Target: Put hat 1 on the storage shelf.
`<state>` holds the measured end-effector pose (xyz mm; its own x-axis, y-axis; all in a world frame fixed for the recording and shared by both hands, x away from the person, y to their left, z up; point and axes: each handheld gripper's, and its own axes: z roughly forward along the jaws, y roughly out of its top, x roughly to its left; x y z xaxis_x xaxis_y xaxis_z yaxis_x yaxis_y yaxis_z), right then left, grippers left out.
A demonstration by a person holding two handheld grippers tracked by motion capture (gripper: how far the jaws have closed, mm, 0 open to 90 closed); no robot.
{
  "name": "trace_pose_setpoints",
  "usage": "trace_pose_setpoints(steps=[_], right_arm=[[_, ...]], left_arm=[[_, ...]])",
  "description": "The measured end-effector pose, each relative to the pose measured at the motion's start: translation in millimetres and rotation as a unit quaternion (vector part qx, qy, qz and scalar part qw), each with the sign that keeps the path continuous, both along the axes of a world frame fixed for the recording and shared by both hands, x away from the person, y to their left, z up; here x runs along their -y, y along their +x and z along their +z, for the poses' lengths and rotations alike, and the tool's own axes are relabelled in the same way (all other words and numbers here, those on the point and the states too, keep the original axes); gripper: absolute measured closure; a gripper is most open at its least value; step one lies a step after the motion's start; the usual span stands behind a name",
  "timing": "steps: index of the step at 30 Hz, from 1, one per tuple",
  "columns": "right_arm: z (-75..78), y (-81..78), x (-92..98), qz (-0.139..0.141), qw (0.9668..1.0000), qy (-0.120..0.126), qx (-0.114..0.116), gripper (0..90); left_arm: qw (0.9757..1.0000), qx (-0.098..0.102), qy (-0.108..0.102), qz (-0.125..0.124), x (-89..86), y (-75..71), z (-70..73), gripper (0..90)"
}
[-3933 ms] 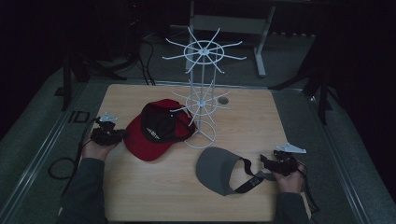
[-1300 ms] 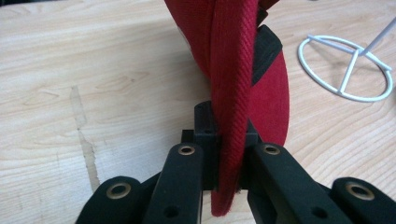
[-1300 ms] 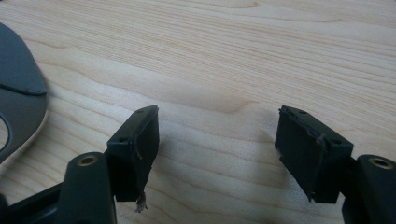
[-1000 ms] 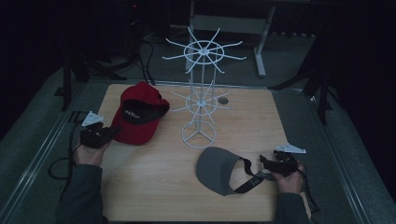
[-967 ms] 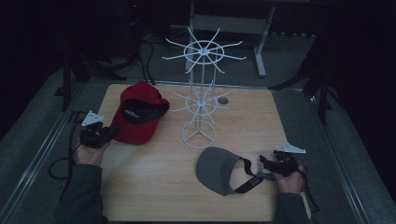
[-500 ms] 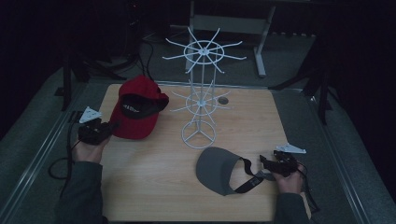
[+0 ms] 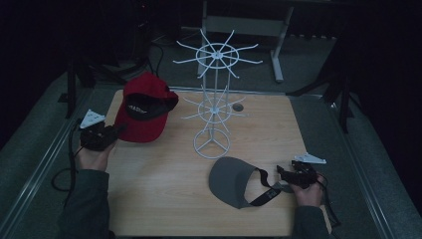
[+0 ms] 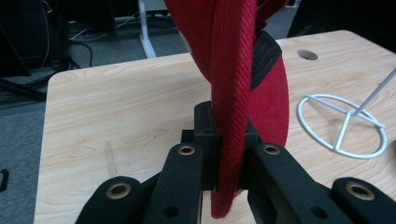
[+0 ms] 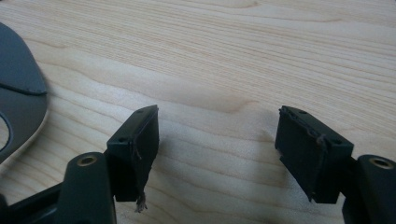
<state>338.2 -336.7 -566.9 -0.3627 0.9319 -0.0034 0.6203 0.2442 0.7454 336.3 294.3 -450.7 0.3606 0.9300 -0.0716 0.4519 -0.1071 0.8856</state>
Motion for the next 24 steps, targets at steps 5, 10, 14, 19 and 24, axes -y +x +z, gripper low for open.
trace_pose_setpoints(steps=[5, 10, 14, 19, 24], right_arm=[[0.0, 0.0, 0.0, 0.000, 1.0000, 0.000, 0.000, 30.3], [0.0, -0.1, 0.0, 0.000, 1.0000, 0.000, 0.000, 30.3], [0.0, -0.1, 0.0, 0.000, 1.0000, 0.000, 0.000, 30.3], [0.0, -0.1, 0.0, 0.000, 1.0000, 0.000, 0.000, 30.3], [0.0, -0.1, 0.0, 0.000, 1.0000, 0.000, 0.000, 30.3]], left_arm=[[0.9999, 0.010, -0.002, 0.003, -0.2, -1.8, 4.9, 86.1], [0.9997, 0.021, -0.007, 0.007, -0.4, -3.5, 10.0, 86.1], [0.9995, 0.027, -0.014, 0.007, 0.3, -4.2, 14.5, 86.1], [0.9994, 0.032, -0.014, 0.005, 2.2, -4.1, 20.4, 86.1], [0.9993, 0.036, -0.012, 0.004, 3.0, -3.7, 26.2, 86.1]])
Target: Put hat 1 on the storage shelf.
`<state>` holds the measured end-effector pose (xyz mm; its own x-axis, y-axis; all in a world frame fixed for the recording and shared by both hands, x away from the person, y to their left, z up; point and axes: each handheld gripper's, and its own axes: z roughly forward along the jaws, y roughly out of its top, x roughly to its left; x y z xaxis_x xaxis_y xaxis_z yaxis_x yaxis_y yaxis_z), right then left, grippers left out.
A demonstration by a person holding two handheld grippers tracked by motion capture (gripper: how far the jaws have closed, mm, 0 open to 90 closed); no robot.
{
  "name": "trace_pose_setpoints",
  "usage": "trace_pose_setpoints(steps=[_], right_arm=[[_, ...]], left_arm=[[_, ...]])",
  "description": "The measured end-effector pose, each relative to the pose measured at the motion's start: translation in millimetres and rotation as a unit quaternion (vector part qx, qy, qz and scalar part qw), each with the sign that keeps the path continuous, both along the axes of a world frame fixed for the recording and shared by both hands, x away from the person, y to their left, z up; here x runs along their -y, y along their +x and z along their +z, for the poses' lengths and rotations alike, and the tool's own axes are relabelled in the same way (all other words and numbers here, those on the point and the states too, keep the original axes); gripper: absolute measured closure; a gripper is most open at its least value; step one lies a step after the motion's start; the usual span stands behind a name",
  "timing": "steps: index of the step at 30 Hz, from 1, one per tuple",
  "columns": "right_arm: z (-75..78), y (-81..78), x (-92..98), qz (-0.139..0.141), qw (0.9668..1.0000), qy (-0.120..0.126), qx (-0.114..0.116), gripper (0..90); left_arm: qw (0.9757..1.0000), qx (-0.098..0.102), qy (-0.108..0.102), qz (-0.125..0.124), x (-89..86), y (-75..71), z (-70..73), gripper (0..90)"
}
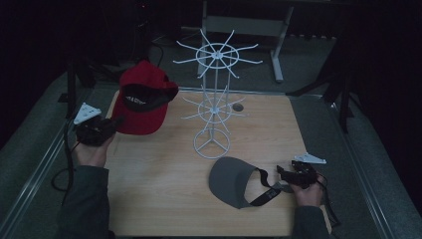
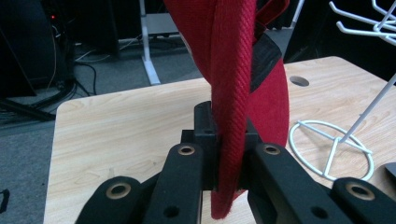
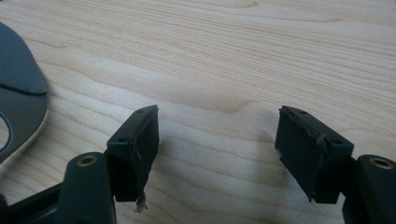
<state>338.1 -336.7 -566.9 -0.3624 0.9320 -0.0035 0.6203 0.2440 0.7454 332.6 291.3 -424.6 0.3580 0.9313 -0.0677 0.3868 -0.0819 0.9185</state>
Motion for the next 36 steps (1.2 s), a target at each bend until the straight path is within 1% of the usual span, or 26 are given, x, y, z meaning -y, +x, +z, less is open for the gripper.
trace_pose_setpoints(steps=[11, 22, 27, 36], right_arm=[[0.0, 0.0, 0.0, 0.000, 1.0000, 0.000, 0.000, 30.3], [0.0, 0.0, 0.0, 0.000, 1.0000, 0.000, 0.001, 30.2], [0.0, 0.0, -0.1, 0.000, 1.0000, 0.000, 0.001, 30.2], [-0.1, -0.1, 0.0, 0.001, 1.0000, -0.001, 0.001, 30.2]], left_arm=[[0.9999, 0.011, -0.003, 0.003, 1.1, -1.5, 8.1, 86.1], [0.9994, 0.029, -0.019, 0.006, 1.8, -3.3, 12.2, 86.2], [0.9992, 0.035, -0.018, 0.004, 2.7, -4.4, 16.9, 86.1], [0.9986, 0.046, -0.026, 0.007, 3.7, -6.0, 21.6, 86.1]])
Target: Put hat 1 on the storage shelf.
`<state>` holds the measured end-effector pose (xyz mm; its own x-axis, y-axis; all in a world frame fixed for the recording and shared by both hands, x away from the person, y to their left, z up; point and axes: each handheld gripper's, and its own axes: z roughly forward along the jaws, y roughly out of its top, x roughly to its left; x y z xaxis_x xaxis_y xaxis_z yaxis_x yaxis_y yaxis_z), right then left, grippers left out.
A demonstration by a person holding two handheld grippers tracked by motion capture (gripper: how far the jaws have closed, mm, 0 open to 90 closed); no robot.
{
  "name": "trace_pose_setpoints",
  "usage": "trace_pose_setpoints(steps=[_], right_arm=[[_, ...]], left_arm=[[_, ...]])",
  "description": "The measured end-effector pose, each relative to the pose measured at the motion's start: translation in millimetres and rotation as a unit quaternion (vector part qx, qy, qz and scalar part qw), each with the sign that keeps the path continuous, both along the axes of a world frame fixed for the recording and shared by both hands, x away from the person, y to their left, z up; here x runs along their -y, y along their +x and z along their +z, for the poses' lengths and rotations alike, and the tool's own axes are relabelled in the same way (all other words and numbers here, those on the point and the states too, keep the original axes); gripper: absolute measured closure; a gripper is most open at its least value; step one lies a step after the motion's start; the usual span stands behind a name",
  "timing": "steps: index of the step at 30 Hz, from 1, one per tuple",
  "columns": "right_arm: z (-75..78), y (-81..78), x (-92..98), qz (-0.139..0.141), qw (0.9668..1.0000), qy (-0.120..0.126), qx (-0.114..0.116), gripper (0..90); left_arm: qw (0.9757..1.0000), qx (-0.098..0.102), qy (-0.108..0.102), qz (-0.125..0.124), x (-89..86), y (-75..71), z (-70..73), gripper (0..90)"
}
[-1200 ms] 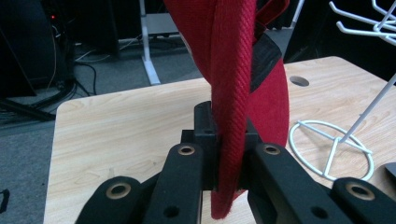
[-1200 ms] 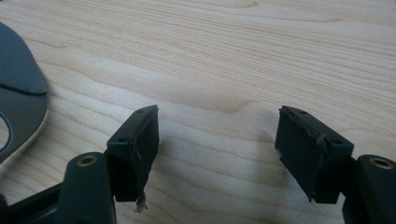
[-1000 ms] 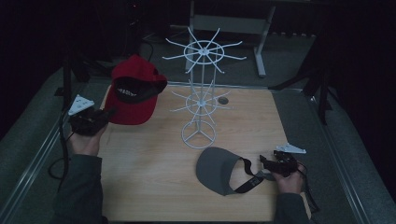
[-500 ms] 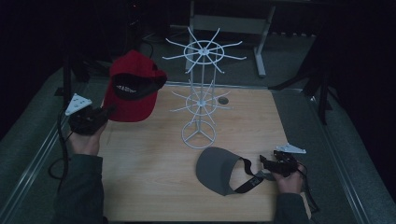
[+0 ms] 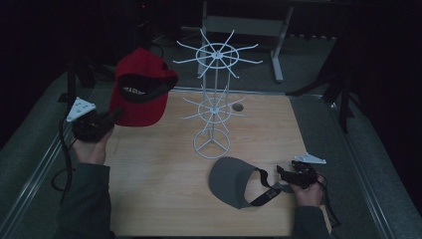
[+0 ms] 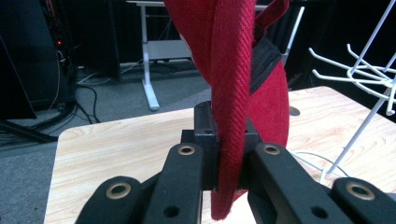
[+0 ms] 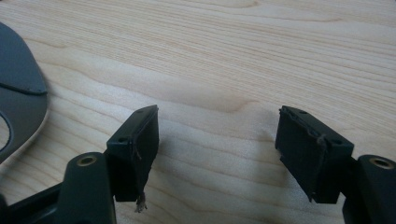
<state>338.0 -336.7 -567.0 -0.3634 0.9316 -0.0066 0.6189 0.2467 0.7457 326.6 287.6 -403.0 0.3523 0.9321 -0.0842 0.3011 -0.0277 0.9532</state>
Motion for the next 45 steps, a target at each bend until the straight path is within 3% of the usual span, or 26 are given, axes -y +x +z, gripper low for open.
trace_pose_setpoints(steps=[27, 41, 44, 45], right_arm=[[0.1, -0.1, 0.1, 0.000, 1.0000, -0.001, 0.000, 30.2], [0.0, -0.1, 0.0, 0.000, 1.0000, 0.000, 0.000, 30.2], [0.0, -0.1, 0.0, 0.000, 1.0000, 0.000, 0.000, 30.1], [0.0, -0.1, 0.0, 0.000, 1.0000, 0.000, 0.000, 30.2]], left_arm=[[0.9996, 0.017, -0.020, -0.001, -2.6, -0.7, 14.6, 86.1], [0.9992, 0.036, -0.016, -0.001, 4.1, -0.3, 31.0, 86.1], [0.9991, 0.039, -0.017, 0.000, 4.5, -0.3, 33.6, 86.1], [0.9988, 0.041, -0.027, 0.000, 3.6, 0.1, 35.1, 86.1]])
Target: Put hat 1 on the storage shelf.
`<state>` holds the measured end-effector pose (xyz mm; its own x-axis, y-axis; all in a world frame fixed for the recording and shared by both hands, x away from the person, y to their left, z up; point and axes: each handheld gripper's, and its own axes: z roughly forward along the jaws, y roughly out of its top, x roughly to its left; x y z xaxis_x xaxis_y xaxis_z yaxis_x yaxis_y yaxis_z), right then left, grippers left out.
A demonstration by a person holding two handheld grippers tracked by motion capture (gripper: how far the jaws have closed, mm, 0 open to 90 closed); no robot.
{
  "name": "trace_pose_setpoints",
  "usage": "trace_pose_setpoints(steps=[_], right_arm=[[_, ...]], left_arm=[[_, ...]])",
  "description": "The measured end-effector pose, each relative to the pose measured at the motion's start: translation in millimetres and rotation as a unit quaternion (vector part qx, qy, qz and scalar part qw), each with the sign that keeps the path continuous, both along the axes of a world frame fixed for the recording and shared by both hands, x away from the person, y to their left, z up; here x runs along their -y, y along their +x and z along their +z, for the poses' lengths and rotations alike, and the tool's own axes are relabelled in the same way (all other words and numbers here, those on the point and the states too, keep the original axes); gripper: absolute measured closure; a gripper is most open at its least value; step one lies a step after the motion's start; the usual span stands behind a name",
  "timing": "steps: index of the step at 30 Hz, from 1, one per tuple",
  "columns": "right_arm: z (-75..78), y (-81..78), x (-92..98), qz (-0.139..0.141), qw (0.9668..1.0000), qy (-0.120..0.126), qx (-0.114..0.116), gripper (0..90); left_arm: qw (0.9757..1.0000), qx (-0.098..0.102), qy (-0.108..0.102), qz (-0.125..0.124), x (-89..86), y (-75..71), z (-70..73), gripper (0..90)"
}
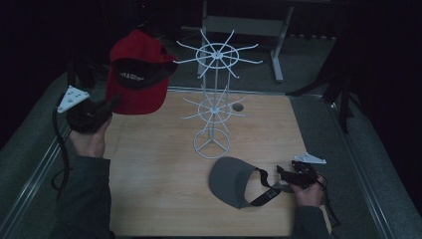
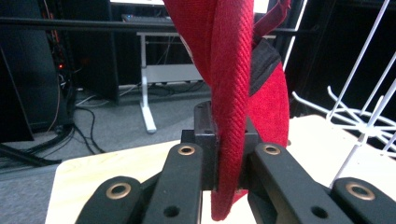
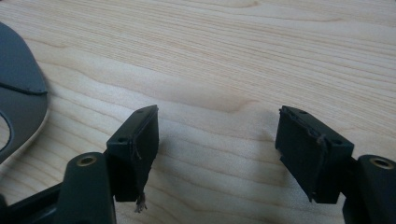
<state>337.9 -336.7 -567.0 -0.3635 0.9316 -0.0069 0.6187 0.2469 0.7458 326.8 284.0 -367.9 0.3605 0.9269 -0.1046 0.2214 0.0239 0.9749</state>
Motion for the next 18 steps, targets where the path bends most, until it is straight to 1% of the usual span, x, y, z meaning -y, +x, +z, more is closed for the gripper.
trace_pose_setpoints(steps=[2, 5, 11, 13, 16, 18], right_arm=[[0.0, 0.0, 0.0, 0.000, 1.0000, 0.000, 0.000, 30.2], [0.0, 0.0, 0.0, 0.000, 1.0000, 0.000, 0.000, 30.1], [0.0, 0.0, 0.0, 0.000, 1.0000, 0.000, 0.000, 30.2], [0.0, 0.0, 0.0, 0.000, 1.0000, 0.000, 0.000, 30.1], [0.1, 0.0, 0.1, 0.000, 1.0000, 0.000, 0.000, 30.1], [0.1, 0.0, 0.1, 0.000, 1.0000, 0.000, -0.001, 30.2]], left_arm=[[1.0000, 0.001, -0.009, 0.001, -0.8, 1.0, 0.8, 86.1], [0.9999, 0.001, -0.010, 0.003, 0.0, 2.4, 3.6, 86.1], [0.9999, 0.008, -0.013, 0.001, 2.8, 4.3, 9.7, 86.1], [0.9996, 0.011, -0.024, -0.003, 3.9, 5.0, 12.0, 86.1], [0.9997, 0.016, -0.016, -0.003, 6.0, 4.4, 14.4, 86.1], [0.9996, 0.023, -0.018, -0.007, 7.2, 3.4, 16.9, 86.1]])
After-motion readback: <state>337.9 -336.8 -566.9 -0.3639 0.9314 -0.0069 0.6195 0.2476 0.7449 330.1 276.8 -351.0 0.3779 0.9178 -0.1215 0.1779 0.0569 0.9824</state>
